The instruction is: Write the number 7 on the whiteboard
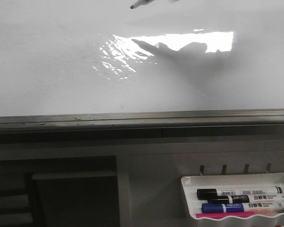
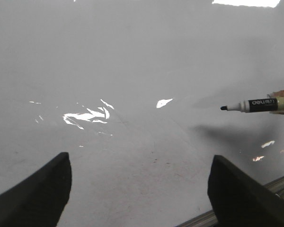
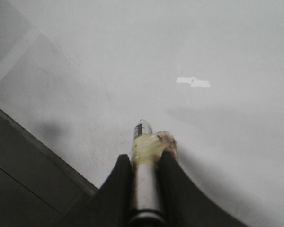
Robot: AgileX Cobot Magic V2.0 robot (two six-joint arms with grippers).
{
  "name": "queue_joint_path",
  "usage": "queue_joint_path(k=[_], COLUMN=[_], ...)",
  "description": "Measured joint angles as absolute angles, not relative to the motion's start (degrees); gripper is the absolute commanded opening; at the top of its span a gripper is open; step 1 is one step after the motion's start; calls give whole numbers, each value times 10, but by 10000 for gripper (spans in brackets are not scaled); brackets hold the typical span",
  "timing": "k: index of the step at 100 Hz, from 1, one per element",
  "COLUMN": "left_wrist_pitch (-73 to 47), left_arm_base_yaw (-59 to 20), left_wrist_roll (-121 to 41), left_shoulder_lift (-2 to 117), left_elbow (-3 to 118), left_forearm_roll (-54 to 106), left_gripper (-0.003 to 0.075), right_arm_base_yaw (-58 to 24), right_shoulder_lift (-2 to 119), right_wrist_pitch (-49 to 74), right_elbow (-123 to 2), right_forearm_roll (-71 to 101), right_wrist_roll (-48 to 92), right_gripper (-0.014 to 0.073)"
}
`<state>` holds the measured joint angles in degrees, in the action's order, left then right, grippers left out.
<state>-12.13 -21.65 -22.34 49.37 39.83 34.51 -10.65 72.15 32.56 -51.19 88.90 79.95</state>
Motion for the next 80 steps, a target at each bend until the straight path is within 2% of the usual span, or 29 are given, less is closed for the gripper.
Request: queue_joint_path(k=[45, 80], left_wrist_pitch=[-120, -120], left_arm_base_yaw=[-216, -216], left_wrist_roll=[-223, -223], left_shoulder_lift=[494, 494], left_elbow=[398, 398], left_forearm_roll=[345, 351], left_gripper=[547, 547], right_arm_base_yaw=[-115, -128], right_shoulder_lift=[781, 761], right_wrist_pitch=[287, 229], right_elbow=[-545, -538], right_forearm_roll=[894, 885], right_wrist_roll=[819, 818], right_gripper=[-62, -50])
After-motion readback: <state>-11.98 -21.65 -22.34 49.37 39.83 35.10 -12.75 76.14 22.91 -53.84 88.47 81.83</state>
